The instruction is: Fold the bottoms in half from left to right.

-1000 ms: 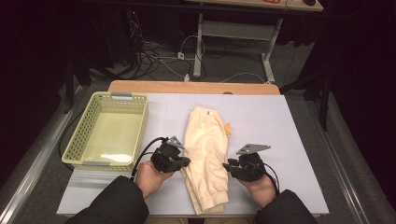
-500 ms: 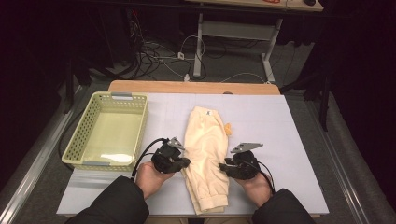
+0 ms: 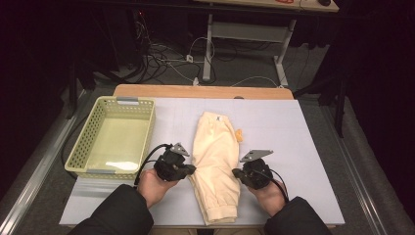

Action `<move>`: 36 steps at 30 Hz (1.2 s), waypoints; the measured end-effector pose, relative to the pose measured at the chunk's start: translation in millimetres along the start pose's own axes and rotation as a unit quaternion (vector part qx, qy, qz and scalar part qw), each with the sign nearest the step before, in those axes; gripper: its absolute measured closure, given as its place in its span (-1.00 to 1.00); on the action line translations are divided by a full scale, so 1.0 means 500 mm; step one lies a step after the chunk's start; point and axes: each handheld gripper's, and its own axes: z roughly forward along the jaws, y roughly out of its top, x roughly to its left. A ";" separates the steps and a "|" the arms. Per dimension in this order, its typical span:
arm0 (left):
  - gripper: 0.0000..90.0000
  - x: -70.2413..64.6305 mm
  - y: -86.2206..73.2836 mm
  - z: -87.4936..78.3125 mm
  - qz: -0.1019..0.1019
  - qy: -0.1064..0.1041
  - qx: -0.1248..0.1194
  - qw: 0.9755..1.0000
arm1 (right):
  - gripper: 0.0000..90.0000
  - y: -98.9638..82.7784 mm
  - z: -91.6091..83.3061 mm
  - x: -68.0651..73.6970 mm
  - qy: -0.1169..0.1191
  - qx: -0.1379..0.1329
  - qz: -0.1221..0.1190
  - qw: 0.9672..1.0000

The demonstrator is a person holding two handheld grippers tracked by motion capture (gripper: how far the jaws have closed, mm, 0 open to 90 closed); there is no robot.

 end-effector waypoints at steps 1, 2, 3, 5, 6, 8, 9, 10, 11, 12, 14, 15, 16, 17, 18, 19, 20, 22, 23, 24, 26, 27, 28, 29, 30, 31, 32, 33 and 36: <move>0.86 0.004 -0.003 -0.002 -0.004 -0.001 -0.001 1.000 | 1.00 -0.001 -0.001 0.001 0.000 0.001 0.002 1.000; 0.86 0.007 -0.006 -0.003 -0.009 -0.004 -0.001 1.000 | 1.00 -0.002 -0.001 0.003 0.000 0.003 0.004 1.000; 0.86 0.009 -0.009 -0.002 -0.012 -0.007 -0.001 1.000 | 1.00 -0.003 0.001 0.003 0.000 0.005 0.001 1.000; 0.85 0.007 -0.013 0.003 -0.013 -0.007 -0.003 1.000 | 1.00 -0.005 0.006 0.006 0.000 0.009 -0.001 1.000; 0.83 0.006 -0.013 0.004 -0.011 -0.006 -0.004 1.000 | 0.99 -0.005 0.008 0.006 0.001 0.010 -0.003 1.000; 0.66 0.007 -0.013 0.004 -0.017 0.000 -0.015 1.000 | 0.96 -0.006 0.009 0.006 0.001 0.011 0.006 1.000; 0.53 0.008 -0.013 0.004 -0.022 0.001 -0.017 1.000 | 0.88 -0.008 0.008 0.003 0.002 0.007 0.008 1.000; 0.50 0.010 -0.014 0.005 -0.025 0.002 -0.019 1.000 | 0.83 -0.009 0.008 0.001 0.003 0.006 0.011 1.000; 0.44 0.011 -0.015 0.007 -0.029 0.004 -0.018 0.999 | 0.74 -0.010 0.008 -0.001 0.002 0.003 0.017 1.000; 0.35 0.011 -0.015 0.011 -0.032 0.008 -0.018 0.999 | 0.66 -0.012 0.009 -0.001 -0.001 0.003 0.026 1.000; 0.25 0.011 -0.016 0.019 -0.036 0.010 -0.015 0.999 | 0.56 -0.015 0.011 -0.004 0.000 -0.001 0.031 1.000; 0.20 0.010 -0.016 0.023 -0.039 0.014 -0.015 0.999 | 0.52 -0.016 0.011 -0.003 0.000 -0.002 0.035 0.999; 0.15 0.010 -0.016 0.026 -0.040 0.015 -0.016 0.999 | 0.46 -0.016 0.012 -0.003 -0.002 -0.005 0.036 0.999; 0.14 0.009 -0.016 0.030 -0.041 0.014 -0.015 0.999 | 0.41 -0.016 0.013 -0.002 -0.003 -0.006 0.038 0.999; 0.12 0.009 -0.016 0.034 -0.043 0.015 -0.015 0.999 | 0.36 -0.017 0.015 -0.002 -0.004 -0.005 0.042 0.999; 0.09 0.009 -0.016 0.038 -0.044 0.018 -0.013 0.999 | 0.34 -0.017 0.017 -0.001 -0.004 -0.003 0.044 0.999; 0.08 0.009 -0.017 0.042 -0.044 0.017 -0.010 0.999 | 0.33 -0.018 0.020 -0.002 -0.004 -0.002 0.043 0.999; 0.07 0.009 -0.017 0.050 -0.044 0.019 -0.006 0.999 | 0.32 -0.021 0.027 -0.003 -0.005 0.006 0.044 0.999; 0.06 0.010 -0.017 0.054 -0.044 0.019 -0.002 0.999 | 0.32 -0.022 0.029 -0.002 -0.005 0.010 0.049 0.999; 0.06 0.011 -0.018 0.058 -0.047 0.015 0.000 0.999 | 0.32 -0.022 0.030 -0.004 -0.003 0.009 0.048 0.999; 0.06 0.011 -0.020 0.067 -0.050 0.011 0.003 0.999 | 0.36 -0.022 0.030 -0.005 0.000 0.009 0.050 0.999; 0.06 0.013 -0.020 0.069 -0.053 0.006 0.002 0.999 | 0.41 -0.023 0.030 -0.004 0.002 0.010 0.052 0.999; 0.11 0.014 -0.020 0.069 -0.057 -0.002 0.003 0.998 | 0.48 -0.023 0.030 -0.003 0.005 0.011 0.052 0.999; 0.18 0.013 -0.020 0.070 -0.057 -0.004 0.004 0.998 | 0.54 -0.023 0.030 -0.003 0.008 0.010 0.047 0.999; 0.23 0.012 -0.020 0.070 -0.057 -0.007 0.002 0.998 | 0.61 -0.023 0.030 -0.001 0.010 0.009 0.046 0.999; 0.32 0.011 -0.019 0.069 -0.053 -0.007 0.004 0.999 | 0.68 -0.022 0.031 -0.001 0.016 0.009 0.043 0.999; 0.39 0.009 -0.019 0.069 -0.052 -0.007 0.003 0.999 | 0.74 -0.022 0.030 0.000 0.019 0.011 0.044 0.999; 0.47 0.008 -0.019 0.068 -0.049 -0.007 0.004 0.999 | 0.80 -0.022 0.030 0.000 0.020 0.011 0.041 0.999; 0.63 0.002 -0.017 0.062 -0.043 -0.003 0.010 0.999 | 0.88 -0.020 0.027 0.005 0.015 0.014 0.032 0.999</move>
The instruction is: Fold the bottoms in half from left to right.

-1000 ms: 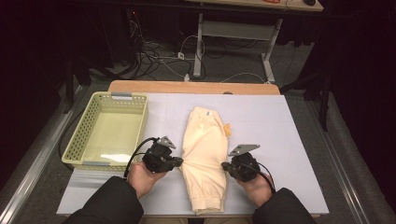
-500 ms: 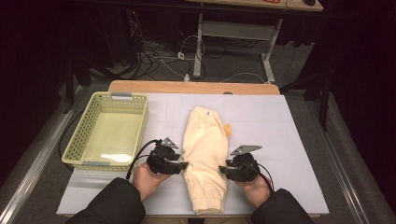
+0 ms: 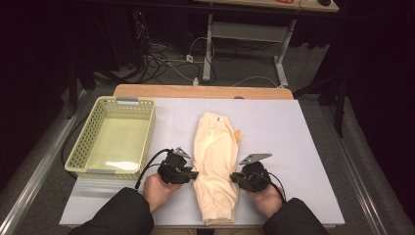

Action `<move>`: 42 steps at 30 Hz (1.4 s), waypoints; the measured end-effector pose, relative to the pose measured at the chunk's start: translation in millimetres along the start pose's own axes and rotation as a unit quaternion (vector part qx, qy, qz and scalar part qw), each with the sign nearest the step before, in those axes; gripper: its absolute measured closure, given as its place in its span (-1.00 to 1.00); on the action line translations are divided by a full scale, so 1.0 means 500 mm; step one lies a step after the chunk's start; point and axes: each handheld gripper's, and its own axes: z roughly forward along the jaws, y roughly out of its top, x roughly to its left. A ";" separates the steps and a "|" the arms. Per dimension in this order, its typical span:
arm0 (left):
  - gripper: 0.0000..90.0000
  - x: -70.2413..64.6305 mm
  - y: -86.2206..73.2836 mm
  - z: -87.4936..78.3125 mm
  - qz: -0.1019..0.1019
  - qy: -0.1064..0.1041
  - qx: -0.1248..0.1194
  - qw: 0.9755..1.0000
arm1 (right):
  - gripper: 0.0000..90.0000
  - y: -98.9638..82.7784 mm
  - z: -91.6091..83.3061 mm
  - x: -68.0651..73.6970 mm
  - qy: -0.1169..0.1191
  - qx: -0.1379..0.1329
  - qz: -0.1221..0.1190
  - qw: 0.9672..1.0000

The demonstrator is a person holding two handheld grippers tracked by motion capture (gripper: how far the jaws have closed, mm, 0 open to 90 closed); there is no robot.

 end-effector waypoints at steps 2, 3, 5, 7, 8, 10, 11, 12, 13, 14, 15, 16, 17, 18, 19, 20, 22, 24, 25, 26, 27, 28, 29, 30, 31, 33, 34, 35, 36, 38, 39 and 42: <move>0.66 -0.004 0.000 -0.004 0.005 0.002 0.005 1.000 | 0.90 0.001 -0.002 0.004 -0.002 0.002 -0.004 1.000; 0.67 -0.006 -0.001 -0.007 0.008 0.003 0.009 1.000 | 0.90 0.001 -0.003 0.006 -0.001 0.002 -0.007 1.000; 0.67 -0.010 -0.003 -0.011 0.013 0.005 0.011 1.000 | 0.90 0.001 -0.005 0.009 0.002 0.003 -0.012 1.000; 0.67 -0.014 -0.003 -0.014 0.014 0.004 0.011 1.000 | 0.90 0.000 -0.007 0.012 0.005 0.004 -0.016 1.000; 0.67 -0.015 -0.004 -0.016 0.016 0.003 0.011 1.000 | 0.90 0.000 -0.009 0.014 0.005 0.005 -0.015 1.000; 0.66 -0.017 -0.004 -0.019 0.019 0.002 0.013 1.000 | 0.90 -0.002 -0.011 0.017 0.009 0.002 -0.017 1.000; 0.66 -0.018 -0.005 -0.021 0.021 0.002 0.015 1.000 | 0.90 -0.002 -0.012 0.018 0.010 0.002 -0.017 1.000; 0.66 -0.018 -0.006 -0.023 0.022 0.002 0.017 1.000 | 0.90 -0.003 -0.013 0.019 0.012 0.003 -0.018 1.000; 0.65 -0.019 -0.007 -0.025 0.023 0.002 0.017 1.000 | 0.90 -0.004 -0.012 0.019 0.013 0.002 -0.020 1.000; 0.65 -0.020 -0.008 -0.027 0.022 0.001 0.015 1.000 | 0.90 -0.004 -0.012 0.021 0.015 0.003 -0.020 1.000; 0.65 -0.020 -0.010 -0.028 0.023 0.001 0.013 1.000 | 0.90 -0.004 -0.012 0.022 0.015 0.004 -0.019 1.000; 0.64 -0.020 -0.012 -0.029 0.023 0.002 0.010 1.000 | 0.90 -0.004 -0.012 0.024 0.015 0.005 -0.018 1.000; 0.63 -0.019 -0.014 -0.029 0.023 0.001 0.009 1.000 | 0.90 -0.004 -0.012 0.023 0.016 0.004 -0.022 1.000; 0.61 -0.018 -0.016 -0.029 0.020 -0.001 0.005 1.000 | 0.89 -0.005 -0.012 0.024 0.015 0.003 -0.021 1.000; 0.59 -0.017 -0.017 -0.029 0.019 -0.002 0.004 1.000 | 0.88 -0.005 -0.012 0.023 0.015 0.003 -0.022 1.000; 0.55 -0.015 -0.017 -0.030 0.017 -0.004 0.001 1.000 | 0.86 -0.007 -0.011 0.022 0.016 -0.001 -0.019 1.000; 0.45 -0.014 -0.018 -0.034 0.020 -0.001 -0.005 1.000 | 0.79 -0.010 -0.012 0.020 0.014 -0.004 -0.016 1.000; 0.34 -0.012 -0.020 -0.038 0.020 0.001 -0.014 1.000 | 0.71 -0.012 -0.012 0.017 0.014 -0.005 -0.010 1.000; 0.29 -0.010 -0.021 -0.040 0.018 0.000 -0.019 1.000 | 0.69 -0.011 -0.013 0.015 0.015 -0.005 -0.009 1.000; 0.26 -0.008 -0.021 -0.042 0.017 0.001 -0.023 1.000 | 0.67 -0.011 -0.015 0.015 0.014 -0.010 -0.006 1.000; 0.23 -0.007 -0.022 -0.043 0.016 0.003 -0.026 1.000 | 0.65 -0.011 -0.018 0.014 0.016 -0.013 -0.004 1.000; 0.20 -0.007 -0.022 -0.045 0.015 0.004 -0.031 0.999 | 0.63 -0.010 -0.021 0.012 0.016 -0.020 -0.004 1.000; 0.19 -0.007 -0.022 -0.045 0.015 0.004 -0.031 0.999 | 0.62 -0.011 -0.024 0.011 0.017 -0.026 -0.001 1.000; 0.15 -0.005 -0.023 -0.050 0.016 0.006 -0.037 0.999 | 0.61 -0.011 -0.028 0.010 0.016 -0.030 0.001 0.999; 0.13 -0.004 -0.023 -0.052 0.015 0.008 -0.043 0.999 | 0.60 -0.013 -0.031 0.009 0.015 -0.034 0.003 0.999; 0.10 -0.001 -0.024 -0.055 0.013 0.012 -0.050 0.999 | 0.58 -0.015 -0.036 0.004 0.014 -0.040 0.008 0.999; 0.07 0.001 -0.024 -0.056 0.013 0.014 -0.050 0.999 | 0.56 -0.016 -0.038 0.000 0.012 -0.045 0.008 0.999; 0.07 0.003 -0.025 -0.056 0.011 0.015 -0.050 0.999 | 0.54 -0.017 -0.040 -0.001 0.011 -0.047 0.012 0.999; 0.07 0.004 -0.025 -0.057 0.012 0.017 -0.050 0.999 | 0.53 -0.017 -0.041 -0.003 0.010 -0.049 0.014 0.999; 0.06 0.005 -0.025 -0.058 0.011 0.018 -0.053 0.998 | 0.51 -0.018 -0.041 -0.005 0.008 -0.050 0.015 0.999; 0.05 0.006 -0.025 -0.059 0.011 0.018 -0.054 0.998 | 0.50 -0.018 -0.040 -0.006 0.008 -0.050 0.014 0.999; 0.05 0.006 -0.026 -0.059 0.011 0.018 -0.054 0.998 | 0.48 -0.018 -0.039 -0.007 0.006 -0.052 0.012 0.999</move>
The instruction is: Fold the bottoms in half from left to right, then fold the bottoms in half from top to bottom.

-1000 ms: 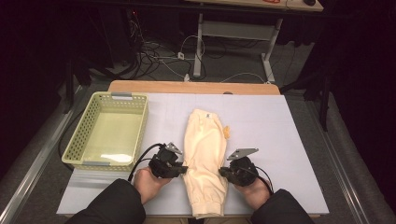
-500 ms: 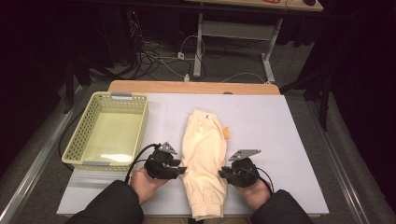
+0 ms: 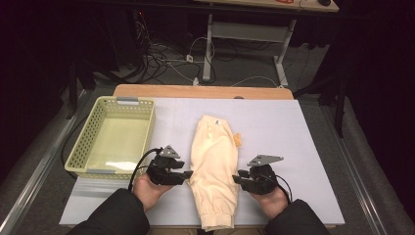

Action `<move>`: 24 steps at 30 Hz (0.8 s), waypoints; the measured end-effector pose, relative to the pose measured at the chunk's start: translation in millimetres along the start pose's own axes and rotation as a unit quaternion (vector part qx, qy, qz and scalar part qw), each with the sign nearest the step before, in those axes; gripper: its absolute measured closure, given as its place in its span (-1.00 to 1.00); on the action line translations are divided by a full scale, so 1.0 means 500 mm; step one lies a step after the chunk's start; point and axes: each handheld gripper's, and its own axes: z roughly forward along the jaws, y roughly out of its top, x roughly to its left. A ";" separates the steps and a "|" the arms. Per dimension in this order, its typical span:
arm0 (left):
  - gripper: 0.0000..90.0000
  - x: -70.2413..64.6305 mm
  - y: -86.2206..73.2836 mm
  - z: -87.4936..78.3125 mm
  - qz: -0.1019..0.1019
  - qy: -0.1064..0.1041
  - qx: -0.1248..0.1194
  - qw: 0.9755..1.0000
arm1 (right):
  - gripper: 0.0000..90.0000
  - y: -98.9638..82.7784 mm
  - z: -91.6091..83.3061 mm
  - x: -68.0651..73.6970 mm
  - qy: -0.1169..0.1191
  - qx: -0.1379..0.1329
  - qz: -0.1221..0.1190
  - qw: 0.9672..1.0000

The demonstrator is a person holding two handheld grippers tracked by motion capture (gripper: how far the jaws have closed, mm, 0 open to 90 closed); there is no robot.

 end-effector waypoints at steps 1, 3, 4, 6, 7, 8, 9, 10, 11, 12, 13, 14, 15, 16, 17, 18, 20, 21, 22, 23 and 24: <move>0.05 0.000 0.000 0.001 -0.001 0.001 -0.001 1.000 | 0.47 0.000 0.000 0.000 0.000 -0.001 0.001 1.000; 0.02 0.001 0.000 0.001 0.000 0.005 0.002 1.000 | 0.45 0.000 0.000 -0.002 -0.001 -0.004 0.000 1.000; 0.02 0.000 0.000 0.002 0.000 0.007 0.002 1.000 | 0.44 0.000 0.000 -0.002 -0.001 -0.005 -0.001 1.000; 0.02 -0.001 0.000 0.001 -0.001 0.007 0.000 1.000 | 0.44 -0.001 -0.002 -0.001 -0.003 -0.006 -0.002 1.000; 0.02 -0.002 0.000 0.000 0.001 0.007 0.000 1.000 | 0.44 -0.002 -0.003 -0.002 -0.003 -0.009 -0.005 1.000; 0.02 -0.003 0.000 0.000 0.001 0.006 -0.002 1.000 | 0.44 -0.002 -0.004 -0.003 -0.004 -0.011 -0.003 1.000; 0.02 -0.003 -0.001 0.000 0.000 0.005 -0.004 1.000 | 0.43 -0.001 -0.005 -0.004 -0.005 -0.013 0.000 1.000; 0.02 -0.001 -0.001 0.000 0.001 0.004 -0.003 1.000 | 0.43 -0.001 -0.005 -0.006 -0.007 -0.016 0.000 1.000; 0.02 0.000 -0.001 0.000 0.002 0.005 -0.002 1.000 | 0.43 0.000 -0.005 -0.008 -0.009 -0.018 0.002 1.000; 0.02 0.002 -0.001 0.000 0.002 0.005 -0.003 1.000 | 0.43 0.000 -0.005 -0.009 -0.011 -0.017 0.004 1.000; 0.02 0.003 -0.001 -0.001 -0.001 0.005 -0.004 1.000 | 0.43 0.000 -0.005 -0.010 -0.013 -0.018 0.002 1.000; 0.02 0.004 -0.001 -0.002 -0.002 0.005 -0.006 1.000 | 0.43 0.001 -0.004 -0.012 -0.014 -0.019 0.001 1.000; 0.02 0.005 -0.001 -0.003 -0.003 0.006 -0.008 1.000 | 0.43 0.001 -0.004 -0.012 -0.015 -0.021 0.002 1.000; 0.02 0.005 -0.001 -0.004 -0.004 0.005 -0.010 1.000 | 0.43 0.001 -0.005 -0.013 -0.017 -0.021 0.003 1.000; 0.02 0.004 -0.001 -0.004 -0.004 0.006 -0.012 1.000 | 0.43 0.000 -0.006 -0.013 -0.018 -0.024 0.003 1.000; 0.02 0.003 0.000 -0.004 -0.004 0.008 -0.014 1.000 | 0.43 0.000 -0.006 -0.014 -0.018 -0.027 -0.001 0.999; 0.02 0.002 0.001 -0.003 -0.002 0.012 -0.014 1.000 | 0.43 0.000 -0.008 -0.015 -0.017 -0.029 -0.003 0.999; 0.02 0.002 0.003 -0.004 -0.001 0.015 -0.014 1.000 | 0.43 0.000 -0.009 -0.015 -0.017 -0.031 -0.001 0.999; 0.01 0.002 0.005 -0.005 -0.003 0.015 -0.019 1.000 | 0.43 0.000 -0.011 -0.016 -0.016 -0.034 0.000 0.999; -0.01 0.002 0.007 -0.006 -0.005 0.015 -0.025 1.000 | 0.42 0.001 -0.012 -0.018 -0.015 -0.037 -0.003 0.999; -0.01 0.002 0.009 -0.008 -0.006 0.015 -0.028 0.999 | 0.42 0.001 -0.014 -0.019 -0.015 -0.041 -0.001 0.999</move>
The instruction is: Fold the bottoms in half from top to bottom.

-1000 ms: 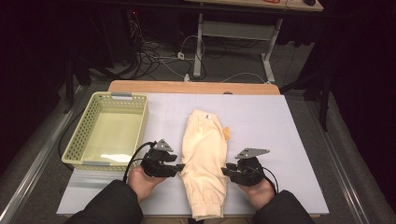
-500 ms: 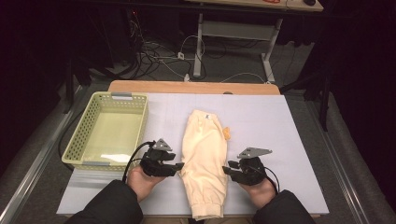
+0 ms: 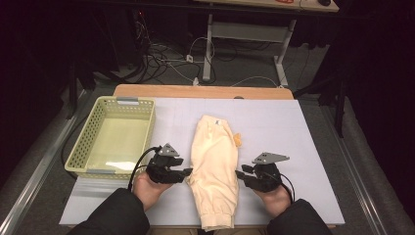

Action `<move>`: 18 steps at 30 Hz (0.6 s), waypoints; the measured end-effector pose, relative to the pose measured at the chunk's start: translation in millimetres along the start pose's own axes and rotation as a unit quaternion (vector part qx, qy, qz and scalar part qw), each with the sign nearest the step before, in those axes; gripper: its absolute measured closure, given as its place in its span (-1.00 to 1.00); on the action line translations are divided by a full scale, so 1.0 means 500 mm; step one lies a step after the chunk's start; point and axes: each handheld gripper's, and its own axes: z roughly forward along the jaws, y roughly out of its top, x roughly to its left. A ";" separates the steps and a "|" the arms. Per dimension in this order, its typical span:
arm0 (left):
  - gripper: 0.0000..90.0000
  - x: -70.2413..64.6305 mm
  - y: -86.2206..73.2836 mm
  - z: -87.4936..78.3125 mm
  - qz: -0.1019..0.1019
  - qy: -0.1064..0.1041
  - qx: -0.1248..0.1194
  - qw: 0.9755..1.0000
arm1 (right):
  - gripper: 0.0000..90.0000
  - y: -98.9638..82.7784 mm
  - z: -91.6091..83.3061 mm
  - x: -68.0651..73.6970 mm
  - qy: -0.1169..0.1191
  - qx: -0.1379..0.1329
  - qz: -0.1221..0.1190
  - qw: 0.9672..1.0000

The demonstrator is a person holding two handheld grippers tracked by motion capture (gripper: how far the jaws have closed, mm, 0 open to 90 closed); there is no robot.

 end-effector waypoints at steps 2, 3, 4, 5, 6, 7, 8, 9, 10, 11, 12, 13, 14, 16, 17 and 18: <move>-0.02 0.003 0.004 -0.001 -0.004 -0.003 -0.006 1.000 | 0.42 0.003 -0.003 -0.003 -0.001 -0.008 -0.003 1.000; -0.04 0.004 0.006 -0.001 -0.008 -0.005 -0.009 1.000 | 0.42 0.005 -0.003 -0.005 -0.002 -0.014 -0.004 1.000; -0.04 0.006 0.008 -0.001 -0.010 -0.006 -0.010 1.000 | 0.42 0.008 -0.003 -0.007 -0.002 -0.016 -0.002 1.000; -0.04 0.007 0.011 -0.001 -0.010 -0.006 -0.009 1.000 | 0.42 0.010 -0.003 -0.010 -0.001 -0.020 0.000 1.000; -0.04 0.007 0.013 0.000 -0.010 -0.006 -0.010 1.000 | 0.41 0.013 -0.002 -0.012 -0.001 -0.023 0.001 1.000; -0.04 0.007 0.016 0.000 -0.012 -0.007 -0.013 1.000 | 0.41 0.015 -0.001 -0.013 -0.001 -0.026 0.002 1.000; -0.04 0.007 0.019 0.000 -0.013 -0.009 -0.013 1.000 | 0.40 0.017 0.000 -0.012 -0.002 -0.027 0.006 1.000; -0.04 0.006 0.023 0.000 -0.011 -0.006 -0.013 1.000 | 0.41 0.020 0.001 -0.012 -0.002 -0.027 0.003 1.000; -0.04 0.005 0.027 0.001 -0.009 -0.004 -0.014 1.000 | 0.41 0.022 0.001 -0.012 -0.002 -0.028 0.002 1.000; -0.04 0.004 0.031 0.002 -0.008 -0.002 -0.014 1.000 | 0.41 0.024 0.002 -0.011 -0.004 -0.027 -0.001 1.000; -0.04 0.004 0.035 0.003 -0.007 -0.002 -0.014 1.000 | 0.41 0.027 0.003 -0.011 -0.005 -0.026 -0.003 1.000; -0.04 0.005 0.040 0.004 -0.009 -0.001 -0.012 1.000 | 0.41 0.030 0.005 -0.012 -0.007 -0.026 -0.006 1.000; -0.03 0.006 0.045 0.006 -0.012 0.001 -0.008 1.000 | 0.41 0.033 0.006 -0.013 -0.008 -0.025 -0.004 1.000; -0.03 0.010 0.055 0.011 -0.011 0.009 0.002 1.000 | 0.43 0.038 0.010 -0.020 -0.007 -0.021 -0.005 1.000; -0.03 0.012 0.060 0.014 -0.013 0.011 0.005 1.000 | 0.44 0.041 0.012 -0.022 -0.008 -0.018 -0.001 1.000; -0.03 0.015 0.066 0.016 -0.015 0.010 0.008 1.000 | 0.45 0.043 0.015 -0.024 -0.009 -0.015 0.002 1.000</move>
